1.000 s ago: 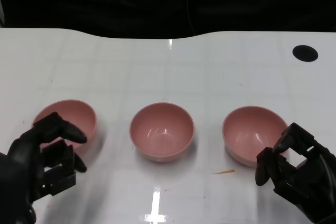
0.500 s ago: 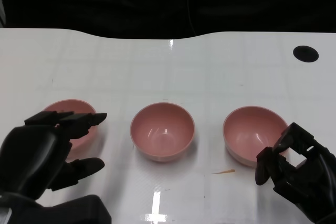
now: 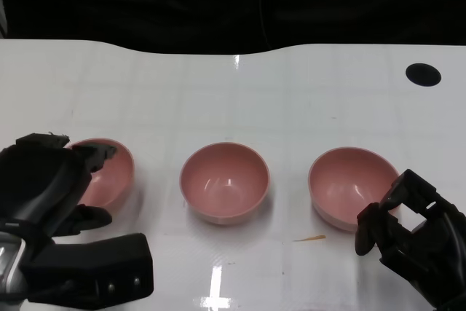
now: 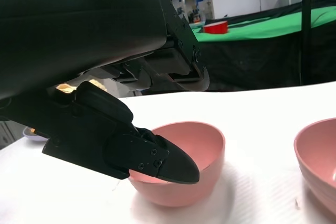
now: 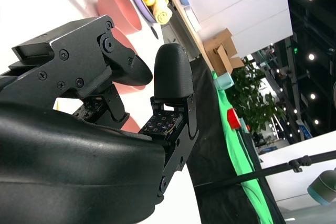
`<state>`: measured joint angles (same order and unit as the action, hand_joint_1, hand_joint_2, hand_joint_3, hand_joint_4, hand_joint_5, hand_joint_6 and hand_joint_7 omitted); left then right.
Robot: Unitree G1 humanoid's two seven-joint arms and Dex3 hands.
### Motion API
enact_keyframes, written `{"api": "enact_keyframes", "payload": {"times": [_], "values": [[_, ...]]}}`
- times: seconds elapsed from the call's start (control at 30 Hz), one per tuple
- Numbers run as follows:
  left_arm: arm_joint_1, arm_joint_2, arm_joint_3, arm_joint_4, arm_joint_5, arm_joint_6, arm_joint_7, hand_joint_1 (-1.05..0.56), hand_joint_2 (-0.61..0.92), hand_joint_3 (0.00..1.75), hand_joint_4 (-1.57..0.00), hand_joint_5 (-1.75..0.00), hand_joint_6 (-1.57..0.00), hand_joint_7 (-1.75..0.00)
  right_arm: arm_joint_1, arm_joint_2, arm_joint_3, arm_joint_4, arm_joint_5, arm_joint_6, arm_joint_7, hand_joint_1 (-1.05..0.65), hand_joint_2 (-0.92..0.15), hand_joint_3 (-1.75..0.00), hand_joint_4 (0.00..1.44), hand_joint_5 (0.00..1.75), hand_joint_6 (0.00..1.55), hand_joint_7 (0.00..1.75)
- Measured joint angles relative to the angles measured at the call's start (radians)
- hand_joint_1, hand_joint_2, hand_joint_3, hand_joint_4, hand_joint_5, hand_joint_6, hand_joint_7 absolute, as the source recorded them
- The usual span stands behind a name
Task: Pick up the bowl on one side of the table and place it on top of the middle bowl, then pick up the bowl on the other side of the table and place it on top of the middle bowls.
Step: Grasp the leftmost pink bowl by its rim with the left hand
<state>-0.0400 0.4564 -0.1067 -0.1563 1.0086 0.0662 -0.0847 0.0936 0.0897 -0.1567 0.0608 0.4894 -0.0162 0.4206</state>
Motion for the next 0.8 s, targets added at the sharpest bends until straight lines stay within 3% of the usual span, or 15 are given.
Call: {"api": "enact_keyframes", "payload": {"times": [0.4, 0.8], "values": [[-0.102, 0.03, -0.078, 0.191, -0.006, -0.002, -0.006, -0.74, 0.92, 0.11, -0.48, -0.02, -0.56, 0.0, -0.001, 0.001, -0.001, 0.002, -0.001, -0.001, 0.001, -0.06, -0.58, -1.09, 0.88, 1.75, 0.75, 1.48], [-0.229, 0.031, -0.128, 0.486, -0.123, -0.128, 0.12, -0.7, 0.92, 0.11, -0.53, -0.03, -0.59, -0.01, 0.0, 0.004, 0.002, 0.002, -0.008, -0.008, 0.001, -0.06, -0.62, -1.04, 0.86, 1.74, 0.75, 1.48]]}}
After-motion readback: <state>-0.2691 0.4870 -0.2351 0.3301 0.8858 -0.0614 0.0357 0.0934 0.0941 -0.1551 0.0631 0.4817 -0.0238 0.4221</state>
